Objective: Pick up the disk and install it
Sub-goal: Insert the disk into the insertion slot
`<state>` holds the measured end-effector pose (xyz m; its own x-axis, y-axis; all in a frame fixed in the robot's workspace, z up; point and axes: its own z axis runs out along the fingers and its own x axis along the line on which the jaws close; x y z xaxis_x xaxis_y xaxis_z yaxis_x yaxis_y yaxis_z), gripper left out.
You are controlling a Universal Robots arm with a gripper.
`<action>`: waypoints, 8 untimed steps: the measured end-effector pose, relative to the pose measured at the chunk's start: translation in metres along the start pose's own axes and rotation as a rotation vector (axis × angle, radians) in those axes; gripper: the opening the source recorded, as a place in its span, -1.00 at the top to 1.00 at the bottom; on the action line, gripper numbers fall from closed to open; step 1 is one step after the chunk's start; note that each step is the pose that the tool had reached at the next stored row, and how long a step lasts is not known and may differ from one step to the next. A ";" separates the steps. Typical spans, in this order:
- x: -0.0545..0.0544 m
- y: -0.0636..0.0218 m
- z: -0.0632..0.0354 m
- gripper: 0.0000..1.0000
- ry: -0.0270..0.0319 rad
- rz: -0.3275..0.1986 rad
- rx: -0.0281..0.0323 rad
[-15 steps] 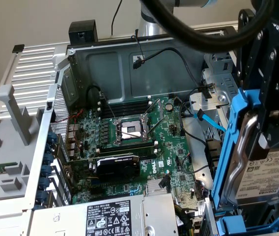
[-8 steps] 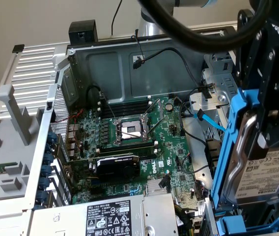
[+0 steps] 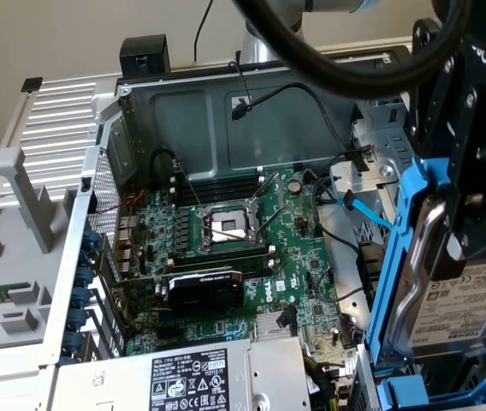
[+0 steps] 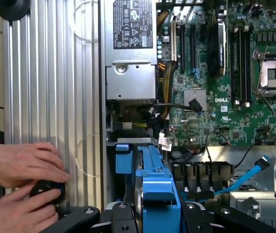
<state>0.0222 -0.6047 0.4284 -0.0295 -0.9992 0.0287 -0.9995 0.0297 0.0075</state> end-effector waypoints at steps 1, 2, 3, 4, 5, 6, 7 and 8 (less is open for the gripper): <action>0.000 0.0000 0.0002 0.26 -0.0001 0.000 0.0001; 0.000 0.0000 0.0003 0.26 -0.0001 0.000 0.0000; 0.000 0.0000 0.0006 0.26 -0.0003 0.000 0.0001; 0.000 0.0000 0.0008 0.26 -0.0005 0.000 0.0001; 0.000 0.0000 0.0008 0.26 -0.0003 0.000 0.0001; 0.000 0.0000 0.0009 0.26 -0.0002 0.000 0.0001; 0.000 0.0000 0.0010 0.26 -0.0001 0.000 0.0001; -0.001 0.0000 0.0014 0.26 -0.0001 0.000 0.0001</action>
<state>0.0222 -0.6043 0.4270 -0.0293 -0.9992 0.0286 -0.9995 0.0295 0.0074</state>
